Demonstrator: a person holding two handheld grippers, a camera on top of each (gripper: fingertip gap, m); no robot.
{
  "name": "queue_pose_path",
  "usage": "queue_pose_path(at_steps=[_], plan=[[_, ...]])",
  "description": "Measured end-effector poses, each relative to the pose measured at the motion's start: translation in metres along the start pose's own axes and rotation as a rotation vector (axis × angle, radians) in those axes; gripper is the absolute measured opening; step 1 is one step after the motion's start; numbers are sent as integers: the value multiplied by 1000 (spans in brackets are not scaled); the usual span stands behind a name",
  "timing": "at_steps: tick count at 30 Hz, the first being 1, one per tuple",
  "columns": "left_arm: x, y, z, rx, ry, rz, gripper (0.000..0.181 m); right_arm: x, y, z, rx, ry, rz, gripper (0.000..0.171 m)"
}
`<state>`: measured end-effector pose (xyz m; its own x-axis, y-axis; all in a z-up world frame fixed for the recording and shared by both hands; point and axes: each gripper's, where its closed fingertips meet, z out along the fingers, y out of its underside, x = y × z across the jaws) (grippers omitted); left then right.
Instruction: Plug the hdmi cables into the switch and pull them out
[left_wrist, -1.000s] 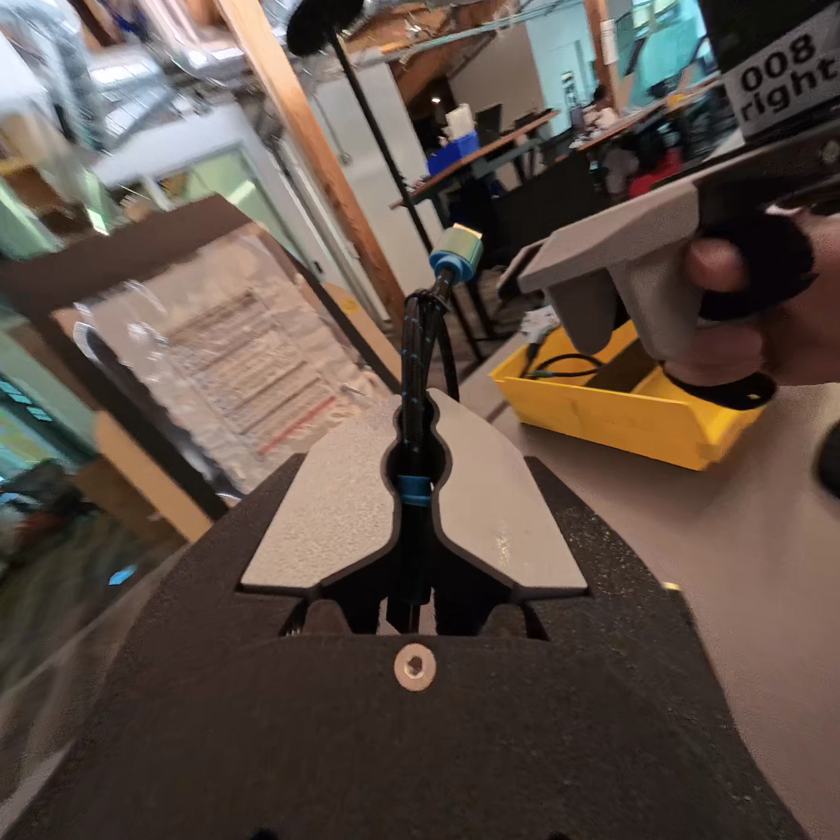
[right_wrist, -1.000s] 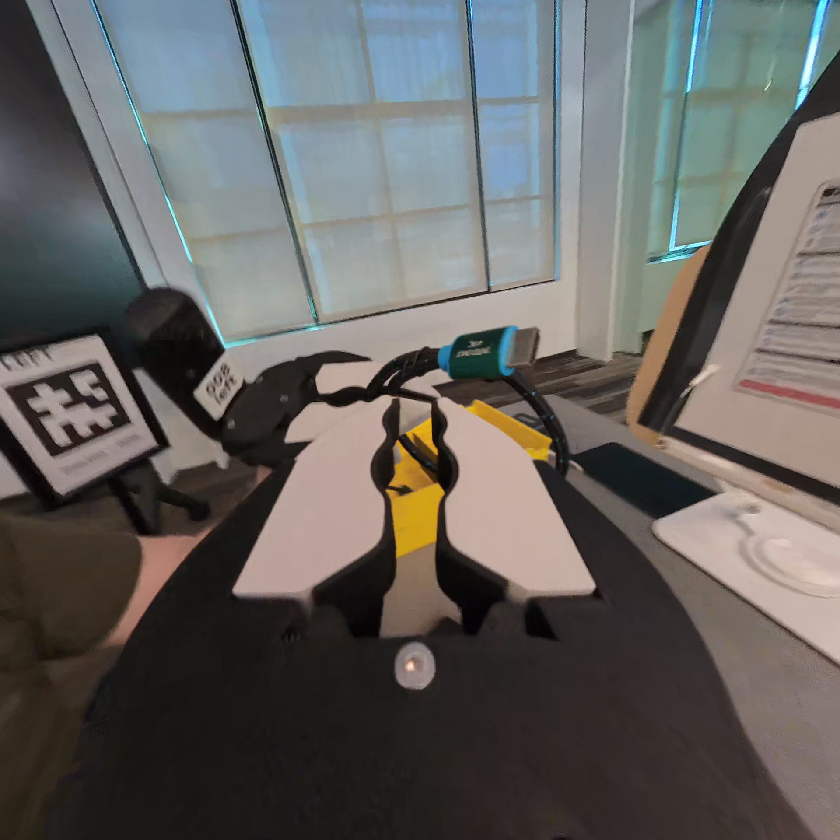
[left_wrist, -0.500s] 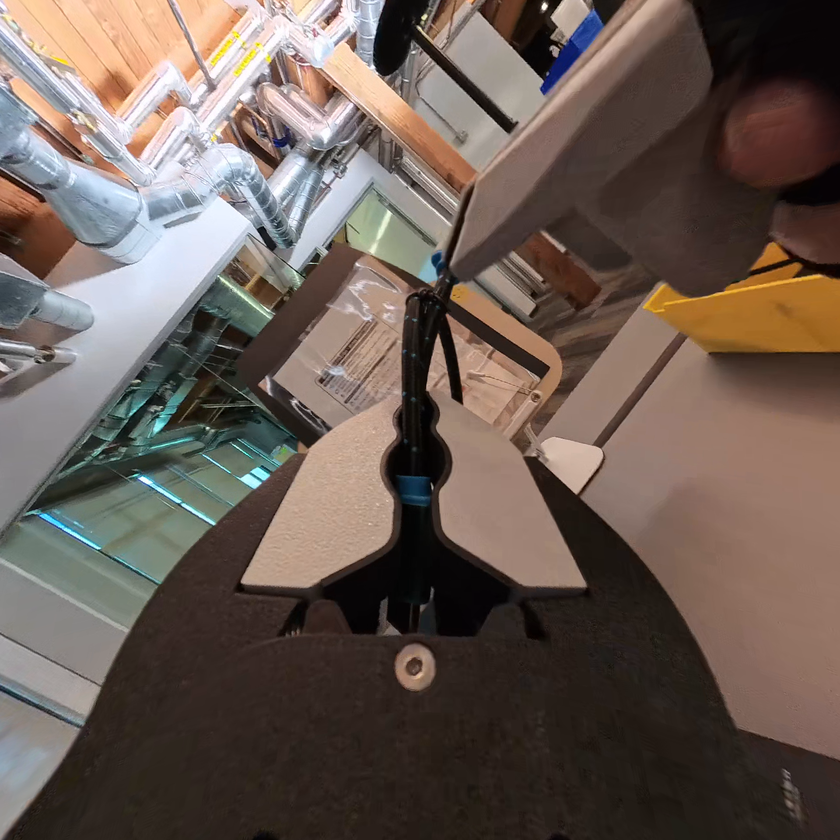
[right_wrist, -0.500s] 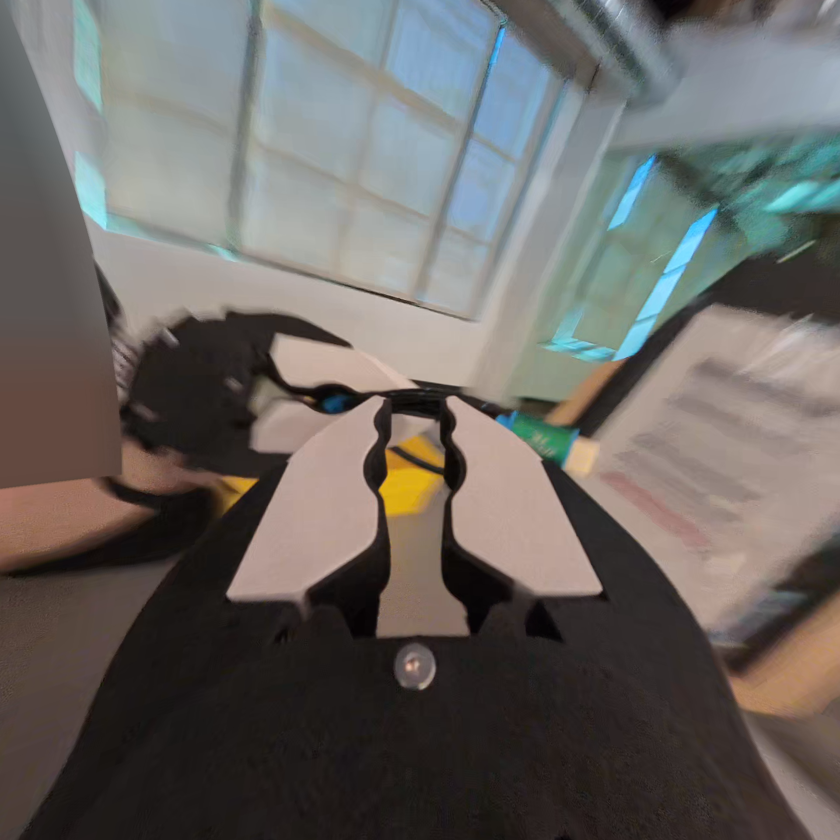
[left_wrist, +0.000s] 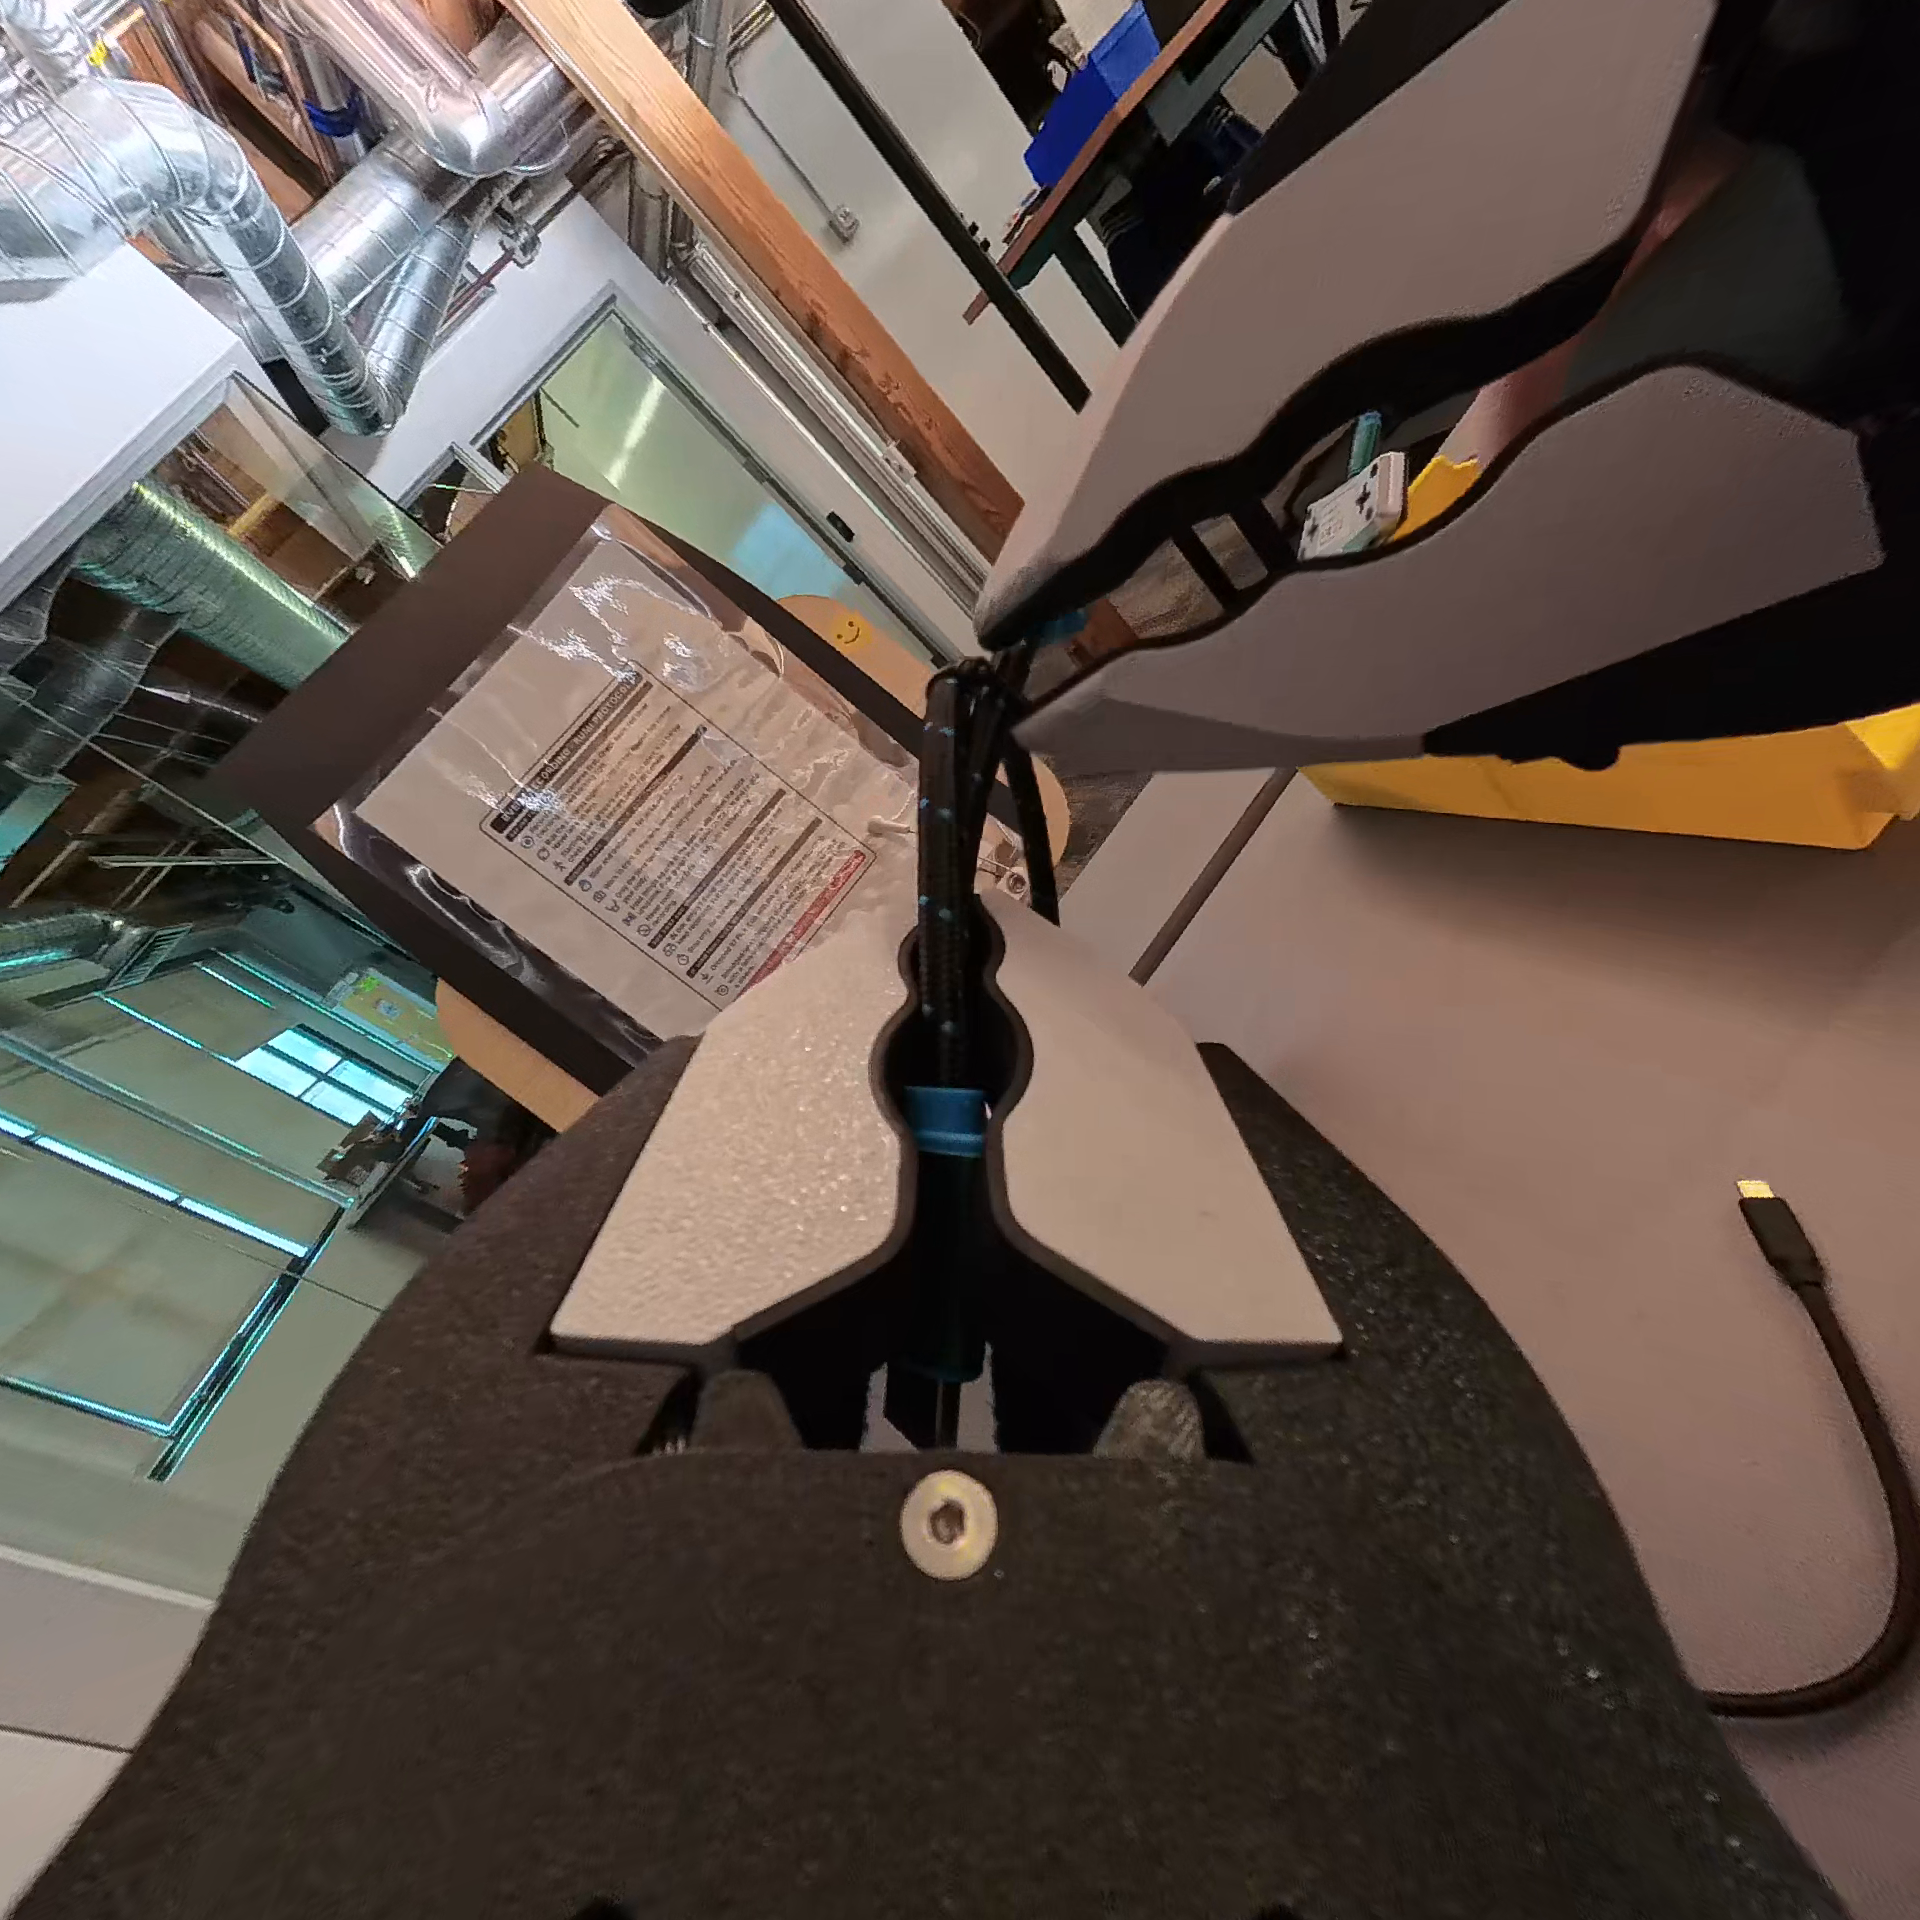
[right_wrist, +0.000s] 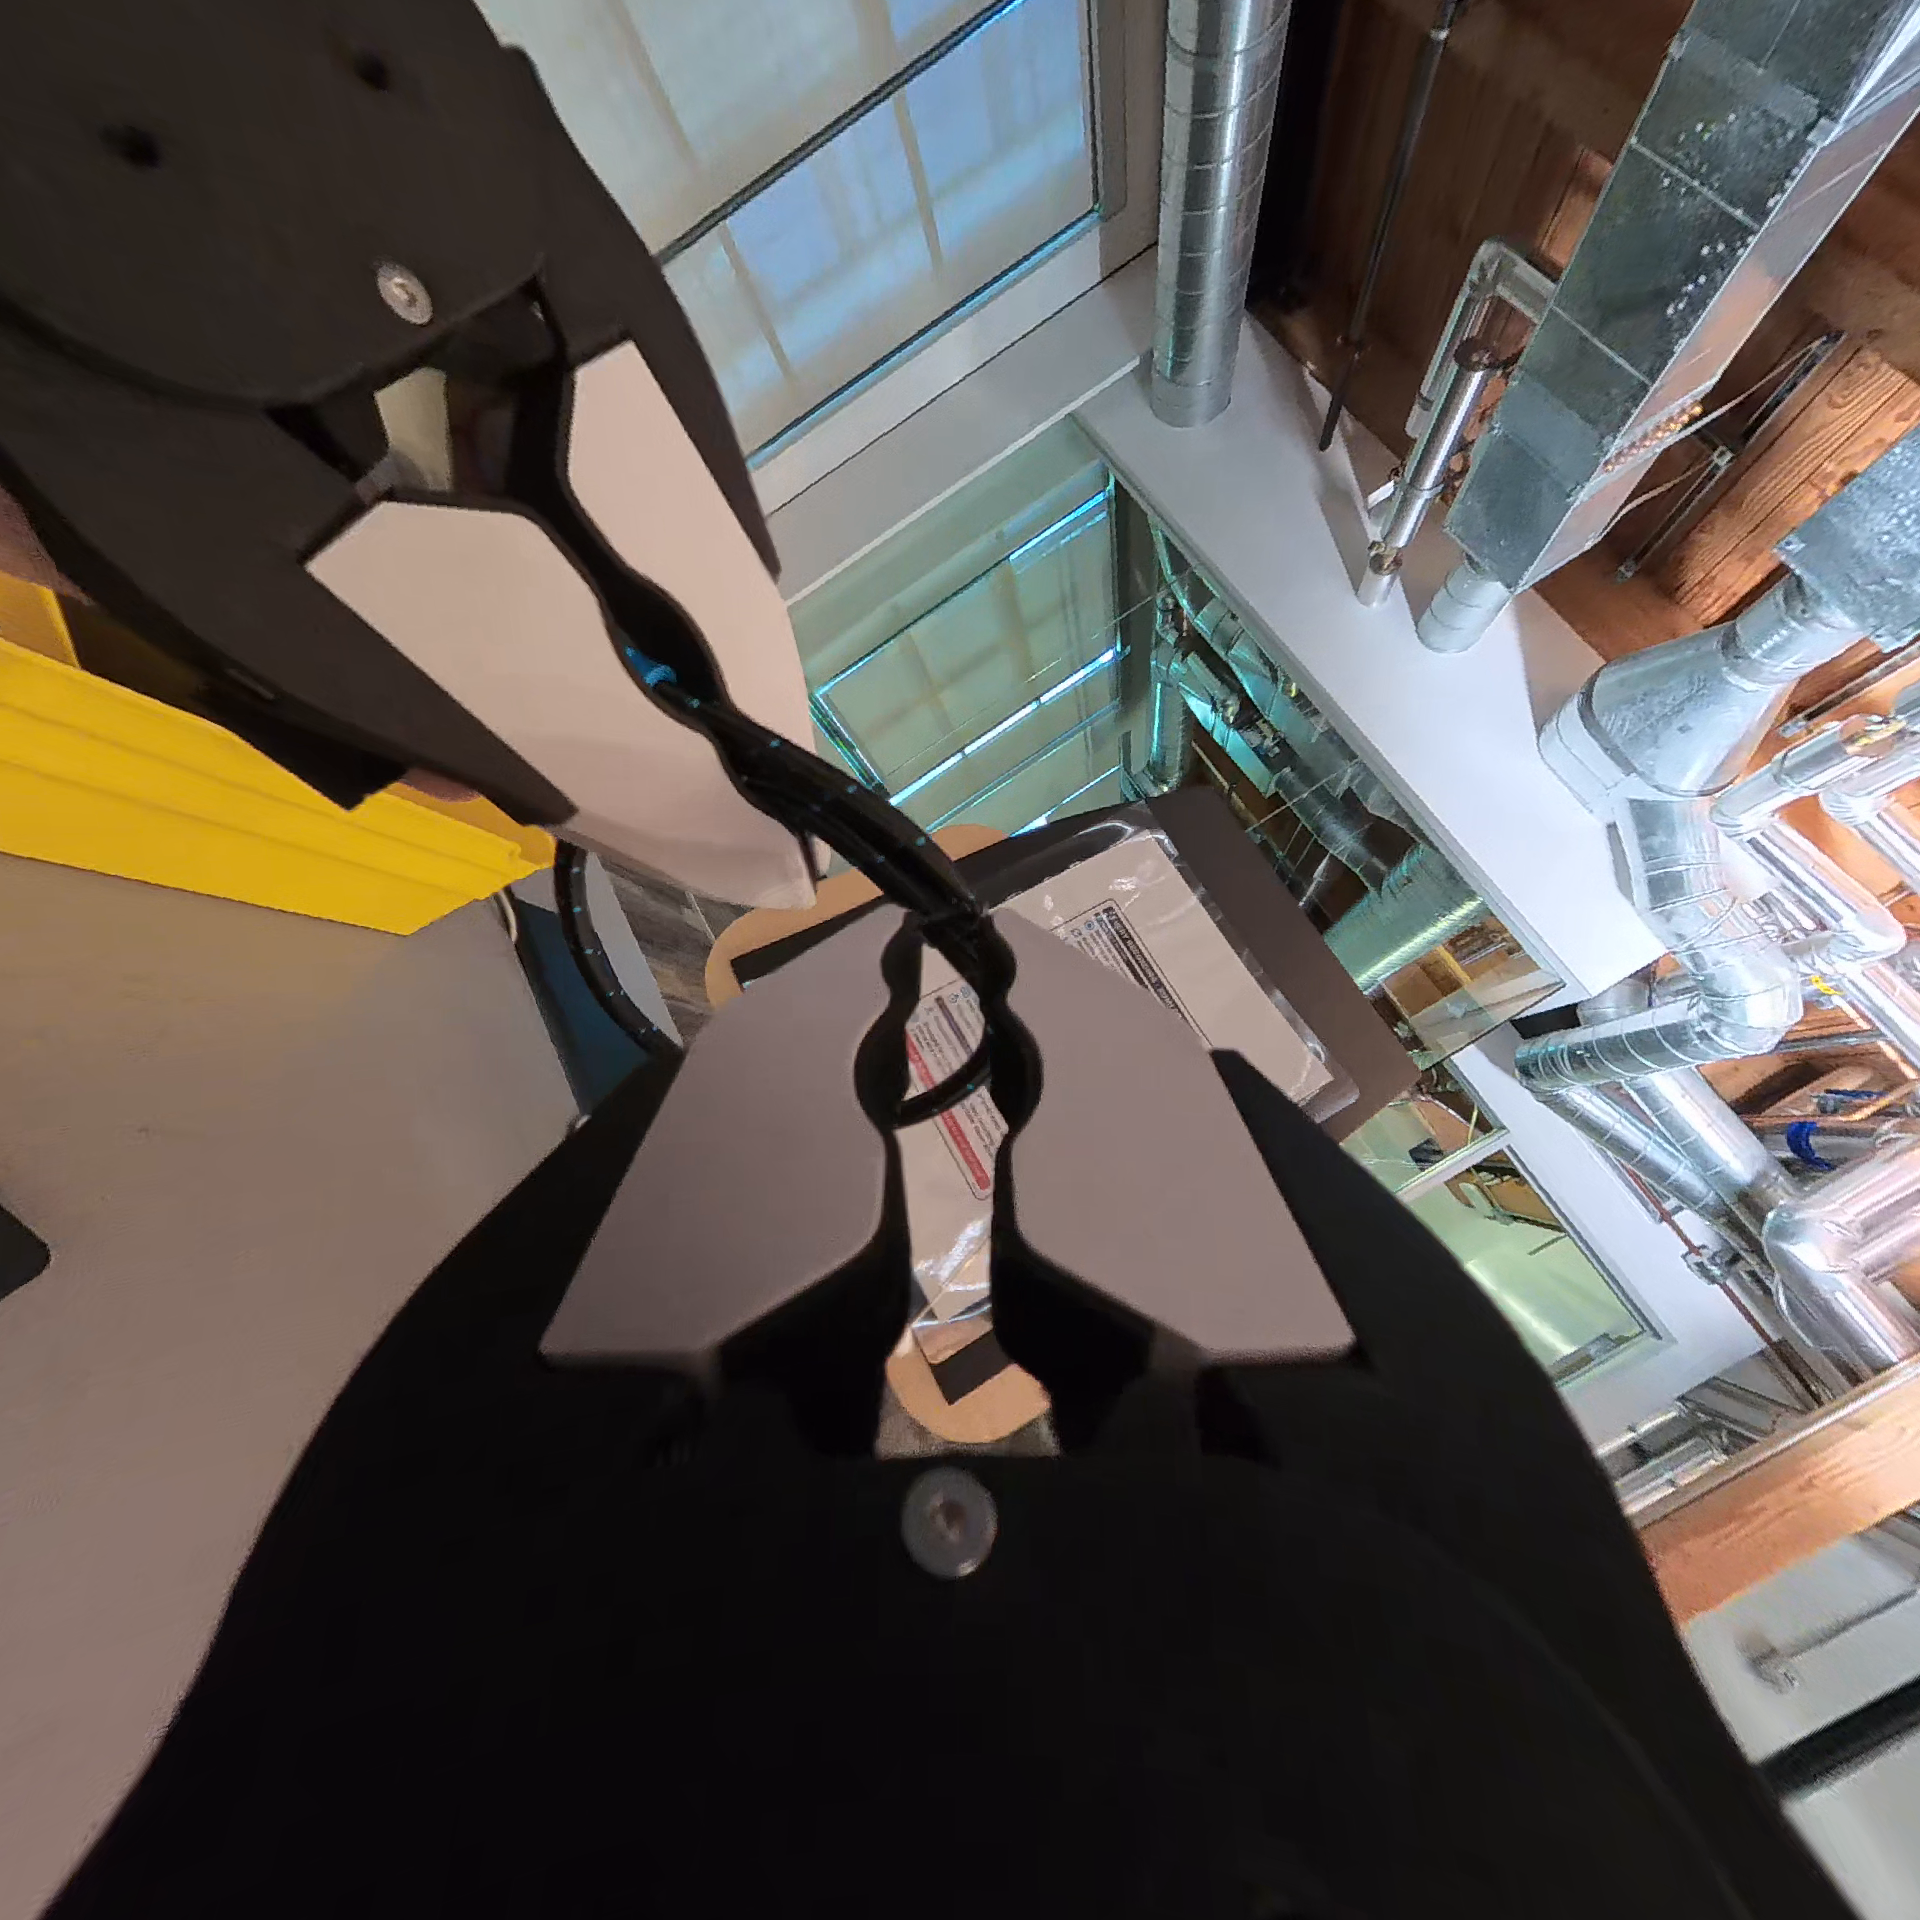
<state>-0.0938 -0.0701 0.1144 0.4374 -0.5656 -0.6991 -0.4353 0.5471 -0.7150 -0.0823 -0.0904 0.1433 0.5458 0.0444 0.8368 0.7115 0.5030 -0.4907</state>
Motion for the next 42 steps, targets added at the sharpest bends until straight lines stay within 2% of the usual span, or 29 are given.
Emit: queue_pose_path(at_steps=[5, 9, 11, 16, 21, 24, 26, 30, 31, 34, 37, 42], plan=[[0, 1, 1, 0, -3, 5, 3, -1, 3, 1, -59, -15, 12, 10], [0, 3, 2, -9, -5, 13, 3, -3, 6, 1, -80, -88, 144, 7], [-2, 3, 2, -8, -14, 9, 3, -3, 4, 0, -58, -127, 247, 1], [-6, 2, 0, 4, -33, 14, 4, -1, -1, -2, 6, -204, 498, 0], [-15, 2, -1, 11, -75, 30, 3, -5, -10, -5, 88, -429, 917, 0], [-37, 7, -5, -6, -196, 77, 2, -6, -20, -9, 166, -587, 1211, 0], [-41, 7, -7, 20, -174, 73, 2, -5, -16, -8, 168, -597, 1263, 0], [-35, 3, -9, 57, -79, -33, 3, -4, -27, -13, 207, -529, 1014, 0], [-32, 3, -8, 54, -52, -43, 3, -2, -31, -15, 210, -495, 921, 4], [-18, 7, -5, 12, 39, -45, 3, 3, -27, -20, 146, -337, 553, 19], [-5, 11, -3, -30, 103, -38, 3, 6, -15, -21, 57, -167, 197, 19], [3, 5, -1, -29, 38, 48, 3, -14, -5, -7, -23, -116, 5, 20]])
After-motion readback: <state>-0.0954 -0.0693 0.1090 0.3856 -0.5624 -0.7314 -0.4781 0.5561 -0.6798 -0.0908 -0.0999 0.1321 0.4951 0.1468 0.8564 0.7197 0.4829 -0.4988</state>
